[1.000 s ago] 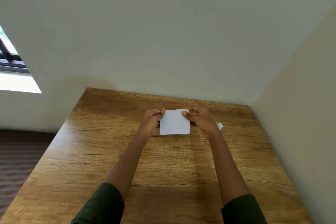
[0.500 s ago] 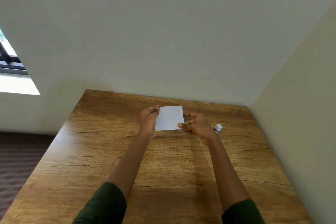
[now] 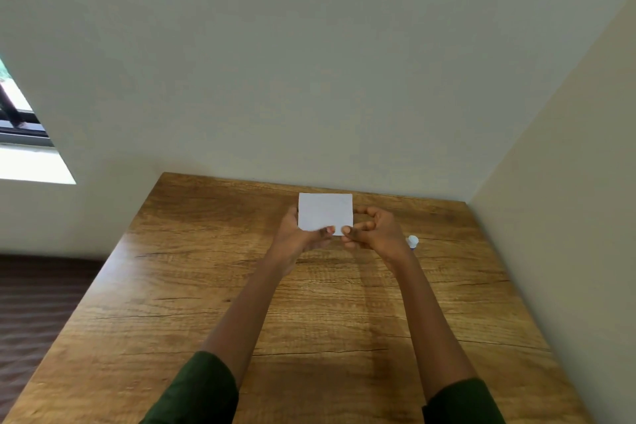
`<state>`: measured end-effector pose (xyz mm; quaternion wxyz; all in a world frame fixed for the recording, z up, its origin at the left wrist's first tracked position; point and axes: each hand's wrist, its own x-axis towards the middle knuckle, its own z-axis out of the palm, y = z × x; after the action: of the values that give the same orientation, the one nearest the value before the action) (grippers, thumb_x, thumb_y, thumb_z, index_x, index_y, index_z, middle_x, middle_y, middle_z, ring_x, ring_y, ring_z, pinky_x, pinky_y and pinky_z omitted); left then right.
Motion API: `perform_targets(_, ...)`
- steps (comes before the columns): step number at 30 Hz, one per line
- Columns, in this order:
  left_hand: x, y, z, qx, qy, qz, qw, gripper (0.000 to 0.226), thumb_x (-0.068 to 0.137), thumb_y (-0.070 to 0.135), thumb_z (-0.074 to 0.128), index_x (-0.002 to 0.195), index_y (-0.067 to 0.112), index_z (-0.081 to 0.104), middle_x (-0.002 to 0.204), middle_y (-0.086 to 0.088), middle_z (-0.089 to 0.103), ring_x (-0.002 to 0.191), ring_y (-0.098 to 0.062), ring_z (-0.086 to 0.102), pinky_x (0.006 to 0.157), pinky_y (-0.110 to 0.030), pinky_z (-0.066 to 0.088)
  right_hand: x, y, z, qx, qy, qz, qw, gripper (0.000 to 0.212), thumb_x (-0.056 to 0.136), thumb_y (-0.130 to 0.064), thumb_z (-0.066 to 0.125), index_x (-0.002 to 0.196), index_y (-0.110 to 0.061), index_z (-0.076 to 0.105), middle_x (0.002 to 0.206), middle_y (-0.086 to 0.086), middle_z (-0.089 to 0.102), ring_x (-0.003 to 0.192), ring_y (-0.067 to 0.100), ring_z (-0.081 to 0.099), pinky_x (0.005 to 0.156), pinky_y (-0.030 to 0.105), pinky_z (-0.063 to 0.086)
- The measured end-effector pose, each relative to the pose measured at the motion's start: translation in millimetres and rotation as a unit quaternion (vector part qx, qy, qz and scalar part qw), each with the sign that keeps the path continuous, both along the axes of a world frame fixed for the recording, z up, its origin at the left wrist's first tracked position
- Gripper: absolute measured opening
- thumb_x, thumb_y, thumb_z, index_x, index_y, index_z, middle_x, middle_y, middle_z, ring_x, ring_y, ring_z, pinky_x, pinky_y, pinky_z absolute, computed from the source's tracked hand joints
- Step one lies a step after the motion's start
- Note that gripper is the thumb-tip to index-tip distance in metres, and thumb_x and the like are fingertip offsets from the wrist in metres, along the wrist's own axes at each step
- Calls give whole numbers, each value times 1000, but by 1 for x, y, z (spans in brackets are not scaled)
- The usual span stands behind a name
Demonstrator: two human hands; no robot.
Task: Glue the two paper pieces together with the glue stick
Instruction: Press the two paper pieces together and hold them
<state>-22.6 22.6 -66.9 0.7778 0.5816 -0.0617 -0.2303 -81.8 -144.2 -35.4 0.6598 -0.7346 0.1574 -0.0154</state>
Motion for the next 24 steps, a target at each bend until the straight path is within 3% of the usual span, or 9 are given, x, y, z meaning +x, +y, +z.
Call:
perform_targets(4,-1,-4,3,47,-42,33,997,80,60,3,84,128,10,43,118,-7,58,107,-22,58,76,-46,58,0,1,0,-16,-10,-5,1000,60,73,-4,77,126,-2,50,73,8,75,69,22,73,71,36,61)
perform_targets(11,4,6,3,-38,6,-53,998,51,84,-4,59,131,8,41,125,-12,58,98,-23,67,77,-31,58,-1,-3,4,-36,-30,-10,999,53,74,-3,76,122,-4,53,72,10,74,66,21,73,65,32,61)
perform_targets(17,7,15,-1,-34,11,-64,997,44,91,0,50,134,2,41,105,-6,69,90,-21,70,71,-24,57,-2,-9,4,-36,-36,-35,998,53,73,-6,78,120,-3,54,67,5,73,60,17,71,60,27,60)
perform_targets(21,5,11,-2,-43,15,-41,998,41,91,0,50,131,-2,43,105,-7,69,90,-21,70,74,-25,58,-1,0,0,-53,-41,-65,996,61,71,-19,81,124,-7,53,87,10,73,71,19,72,65,34,61)
perform_targets(24,2,6,-1,-43,14,-37,998,39,91,1,50,129,-3,46,106,-10,68,89,-20,71,76,-25,58,0,15,-6,-71,-33,-97,992,77,63,-30,86,128,-13,48,114,6,66,99,22,67,79,47,59)
